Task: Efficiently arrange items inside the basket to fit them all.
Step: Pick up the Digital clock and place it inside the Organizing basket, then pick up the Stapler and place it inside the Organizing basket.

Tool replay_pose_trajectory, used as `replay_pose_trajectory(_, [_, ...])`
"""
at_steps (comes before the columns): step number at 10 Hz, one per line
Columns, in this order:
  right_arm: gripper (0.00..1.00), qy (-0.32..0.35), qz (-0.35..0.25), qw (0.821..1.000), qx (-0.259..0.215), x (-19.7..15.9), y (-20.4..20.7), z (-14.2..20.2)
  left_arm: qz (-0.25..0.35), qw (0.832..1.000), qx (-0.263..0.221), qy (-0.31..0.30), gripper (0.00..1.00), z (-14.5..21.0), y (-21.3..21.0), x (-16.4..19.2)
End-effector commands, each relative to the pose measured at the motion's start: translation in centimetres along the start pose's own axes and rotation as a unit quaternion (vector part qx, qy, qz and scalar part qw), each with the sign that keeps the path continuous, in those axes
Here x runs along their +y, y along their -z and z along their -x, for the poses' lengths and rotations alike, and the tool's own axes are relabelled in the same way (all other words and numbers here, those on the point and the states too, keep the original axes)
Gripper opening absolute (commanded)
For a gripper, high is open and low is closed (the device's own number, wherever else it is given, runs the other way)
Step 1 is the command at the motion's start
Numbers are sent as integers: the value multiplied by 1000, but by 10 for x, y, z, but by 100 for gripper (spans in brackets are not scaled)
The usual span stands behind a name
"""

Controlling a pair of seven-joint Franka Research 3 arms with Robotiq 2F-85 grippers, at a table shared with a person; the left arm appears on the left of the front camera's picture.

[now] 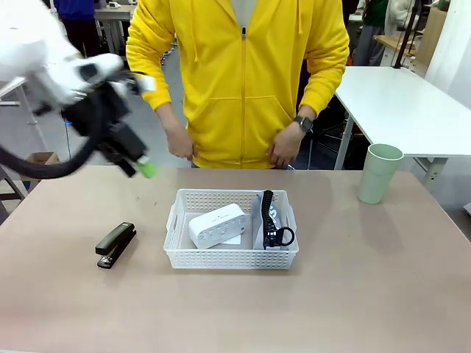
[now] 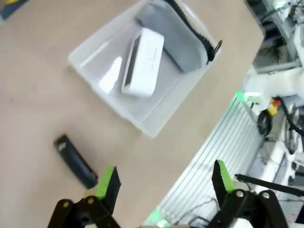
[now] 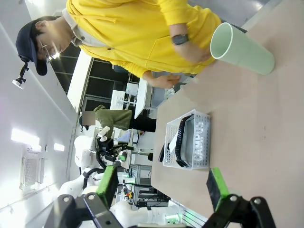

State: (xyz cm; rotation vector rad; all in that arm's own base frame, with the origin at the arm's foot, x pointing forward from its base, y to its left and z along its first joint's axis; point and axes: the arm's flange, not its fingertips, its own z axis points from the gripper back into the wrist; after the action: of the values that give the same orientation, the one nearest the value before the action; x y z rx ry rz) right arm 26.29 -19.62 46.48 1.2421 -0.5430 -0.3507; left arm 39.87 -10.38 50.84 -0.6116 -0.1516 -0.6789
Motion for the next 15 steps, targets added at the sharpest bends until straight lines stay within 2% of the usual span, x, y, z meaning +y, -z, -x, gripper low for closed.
replay_pose_trajectory(1, [100,-13,-12,1000,-7,0,1,-2,94,992,-77,-13,100,59,-34,37])
replay_pose_trajectory(2, [100,-13,-12,1000,-7,0,1,-2,130,983,-125,-22,100,96,-53,59])
replay_pose_trajectory(3, [100,-13,-12,1000,-7,0,1,-2,125,972,-185,-69,100,133,-66,85])
replay_pose_trajectory(4, [100,-13,-12,1000,-7,0,1,-2,149,960,-218,-96,100,164,-72,110])
replay_pose_trajectory(5, [100,-13,-12,1000,-7,0,1,-2,192,949,-233,-91,100,190,-71,138])
replay_pose_trajectory(6, [100,-13,-12,1000,-7,0,1,-2,237,935,-246,-91,100,202,-61,164])
replay_pose_trajectory(7, [100,-13,-12,1000,-7,0,1,-2,293,924,-227,-91,100,203,-46,184])
replay_pose_trajectory(8, [100,-13,-12,1000,-7,0,1,-2,183,948,-235,-111,100,213,-73,137])
replay_pose_trajectory(15, [100,-13,-12,1000,-7,0,1,-2,183,948,-235,-111,100,213,-73,137])
